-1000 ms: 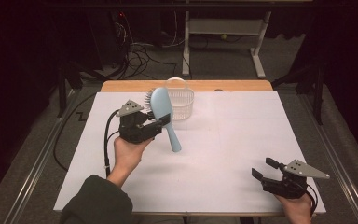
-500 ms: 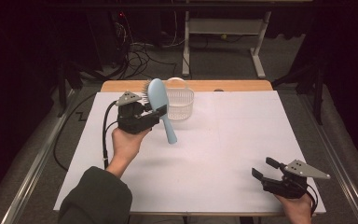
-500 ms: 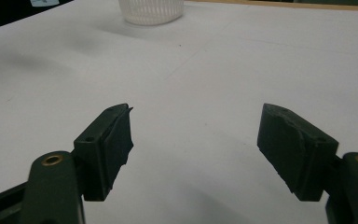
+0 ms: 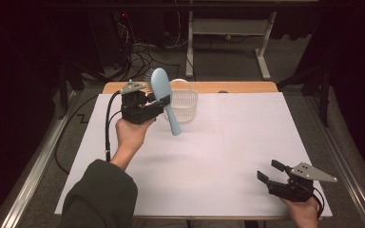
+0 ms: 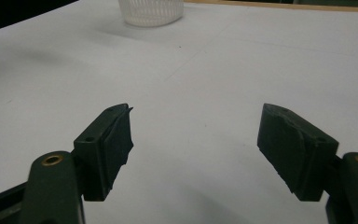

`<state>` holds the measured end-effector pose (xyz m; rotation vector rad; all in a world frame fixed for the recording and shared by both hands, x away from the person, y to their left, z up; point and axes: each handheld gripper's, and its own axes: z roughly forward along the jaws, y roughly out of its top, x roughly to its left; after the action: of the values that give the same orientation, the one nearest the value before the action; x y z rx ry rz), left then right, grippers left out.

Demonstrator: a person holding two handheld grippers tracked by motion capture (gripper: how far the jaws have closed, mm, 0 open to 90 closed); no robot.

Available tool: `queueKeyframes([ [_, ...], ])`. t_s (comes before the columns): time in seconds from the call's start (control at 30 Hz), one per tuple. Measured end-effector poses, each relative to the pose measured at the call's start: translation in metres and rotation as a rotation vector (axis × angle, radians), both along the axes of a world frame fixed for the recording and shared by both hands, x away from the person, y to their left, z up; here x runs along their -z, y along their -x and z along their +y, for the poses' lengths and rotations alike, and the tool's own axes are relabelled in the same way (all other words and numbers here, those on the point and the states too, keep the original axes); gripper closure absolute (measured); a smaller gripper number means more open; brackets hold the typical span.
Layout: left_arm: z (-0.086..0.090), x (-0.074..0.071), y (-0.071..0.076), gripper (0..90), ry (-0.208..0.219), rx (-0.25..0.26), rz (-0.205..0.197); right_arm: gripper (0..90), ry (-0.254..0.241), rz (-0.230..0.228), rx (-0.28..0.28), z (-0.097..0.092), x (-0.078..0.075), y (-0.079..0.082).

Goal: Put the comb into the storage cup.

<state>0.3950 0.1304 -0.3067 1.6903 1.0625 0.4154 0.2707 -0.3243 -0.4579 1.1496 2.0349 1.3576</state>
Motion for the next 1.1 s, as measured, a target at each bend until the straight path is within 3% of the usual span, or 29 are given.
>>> queueKeyframes([
  [1.1, -0.017, -0.015, -0.053, 52.2, -0.051, -0.093, 0.012, 26.7, -0.005, -0.006, -0.008, 0.001, -0.001, 0.001],
])
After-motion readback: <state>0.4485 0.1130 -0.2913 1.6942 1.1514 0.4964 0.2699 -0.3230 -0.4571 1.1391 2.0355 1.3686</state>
